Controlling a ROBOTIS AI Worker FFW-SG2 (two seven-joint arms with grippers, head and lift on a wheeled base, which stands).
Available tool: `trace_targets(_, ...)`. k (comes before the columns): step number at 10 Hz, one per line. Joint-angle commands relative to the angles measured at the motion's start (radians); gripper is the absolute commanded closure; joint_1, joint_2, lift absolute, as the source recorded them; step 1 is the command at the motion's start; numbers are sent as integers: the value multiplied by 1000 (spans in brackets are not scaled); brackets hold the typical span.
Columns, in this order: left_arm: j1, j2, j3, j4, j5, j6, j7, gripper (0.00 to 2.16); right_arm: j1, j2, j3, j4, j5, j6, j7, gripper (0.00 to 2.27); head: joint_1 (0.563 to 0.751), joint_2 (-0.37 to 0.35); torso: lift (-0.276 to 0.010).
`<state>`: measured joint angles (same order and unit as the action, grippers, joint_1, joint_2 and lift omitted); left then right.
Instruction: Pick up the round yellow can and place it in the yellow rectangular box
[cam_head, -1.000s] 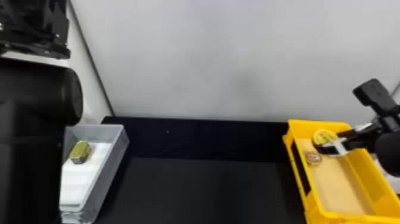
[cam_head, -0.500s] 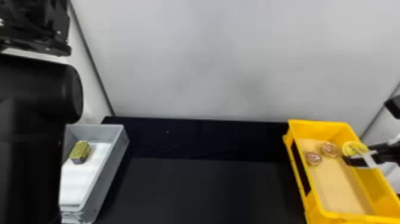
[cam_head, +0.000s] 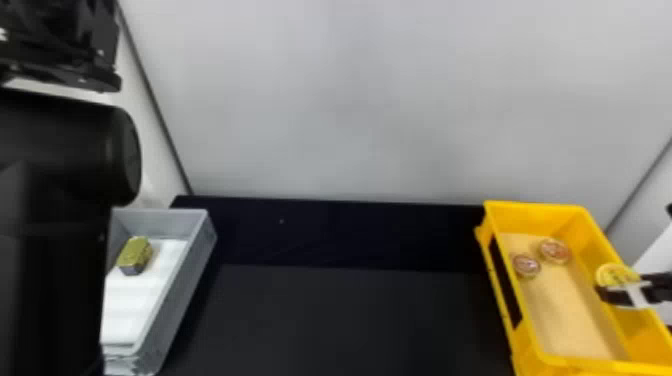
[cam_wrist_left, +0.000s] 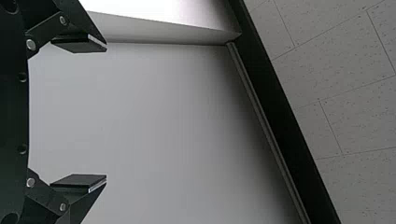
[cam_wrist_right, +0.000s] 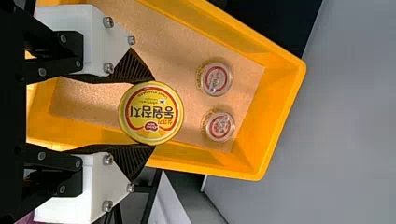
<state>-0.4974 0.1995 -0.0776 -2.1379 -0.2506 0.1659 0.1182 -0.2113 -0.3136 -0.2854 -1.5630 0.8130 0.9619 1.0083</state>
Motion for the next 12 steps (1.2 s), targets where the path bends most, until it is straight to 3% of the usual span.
trace_targets(1,-6,-2,-4,3,-1,-5,0,266,-30,5,-12,144,-145,-67,-91,667,663,54,-10)
trace_targets(5,-16,-6,-10,10,-1,-14,0,266,-92,-4,-41,348,-245,-124,-180,667,663,54,-10)
trace_targets(12,-27,-17,-19,18,-6,-29,0,266,-160,-45,-43,567,-336,-204,-200,667,663,54,-10)
